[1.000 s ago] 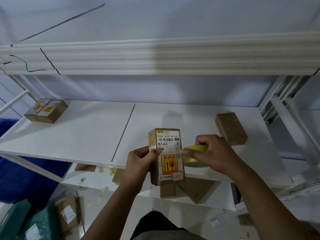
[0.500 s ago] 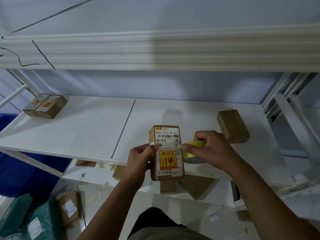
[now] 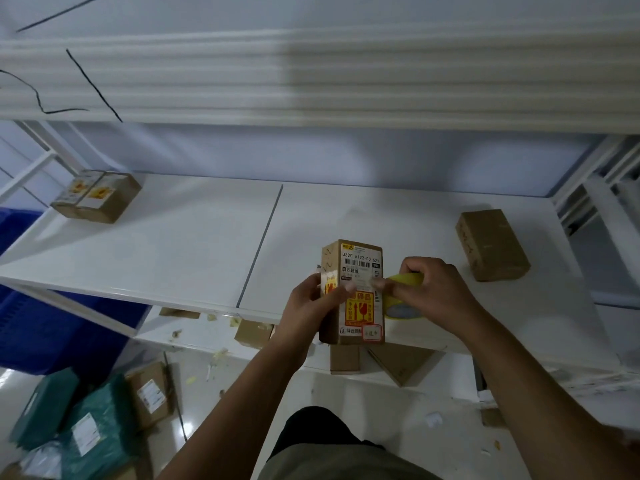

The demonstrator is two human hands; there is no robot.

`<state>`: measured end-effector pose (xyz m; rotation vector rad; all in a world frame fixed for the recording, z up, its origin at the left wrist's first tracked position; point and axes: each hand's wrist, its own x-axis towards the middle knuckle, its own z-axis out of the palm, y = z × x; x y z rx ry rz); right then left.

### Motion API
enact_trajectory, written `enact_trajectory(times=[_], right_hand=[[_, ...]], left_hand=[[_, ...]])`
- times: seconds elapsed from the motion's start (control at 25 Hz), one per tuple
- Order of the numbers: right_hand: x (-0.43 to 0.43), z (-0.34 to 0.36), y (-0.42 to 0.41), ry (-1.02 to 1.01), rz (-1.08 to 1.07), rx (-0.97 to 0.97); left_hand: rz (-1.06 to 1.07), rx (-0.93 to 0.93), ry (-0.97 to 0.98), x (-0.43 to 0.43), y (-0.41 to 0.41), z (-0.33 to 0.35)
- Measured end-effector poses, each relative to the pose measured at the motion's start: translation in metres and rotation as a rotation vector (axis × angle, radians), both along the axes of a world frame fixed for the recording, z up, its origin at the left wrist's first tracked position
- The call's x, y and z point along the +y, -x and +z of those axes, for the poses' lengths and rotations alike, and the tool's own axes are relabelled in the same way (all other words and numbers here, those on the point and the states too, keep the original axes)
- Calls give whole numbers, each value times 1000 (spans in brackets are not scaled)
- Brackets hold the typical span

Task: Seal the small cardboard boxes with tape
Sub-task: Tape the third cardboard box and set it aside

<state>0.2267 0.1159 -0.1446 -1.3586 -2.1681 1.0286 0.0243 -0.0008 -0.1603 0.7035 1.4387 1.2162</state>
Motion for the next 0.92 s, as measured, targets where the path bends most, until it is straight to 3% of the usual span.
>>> enact_trajectory(times=[0.28, 0.4, 0.48, 0.6, 0.72, 0.92], right_hand=[[0, 10, 12, 99, 125, 206], [3, 18, 35, -10, 47, 24], [6, 24, 51, 20, 18, -12], [10, 35, 68, 202, 66, 107], [13, 43, 66, 292, 128, 300], [1, 40, 75, 125, 43, 105]], left_hand=[[180, -133, -44, -1, 45, -5], [197, -353, -74, 2, 57, -7], [145, -554, -52, 6, 62, -6], [51, -790, -51, 13, 69, -8], [32, -896, -63, 19, 87, -10], [-28, -1011, 34, 22, 86, -16]])
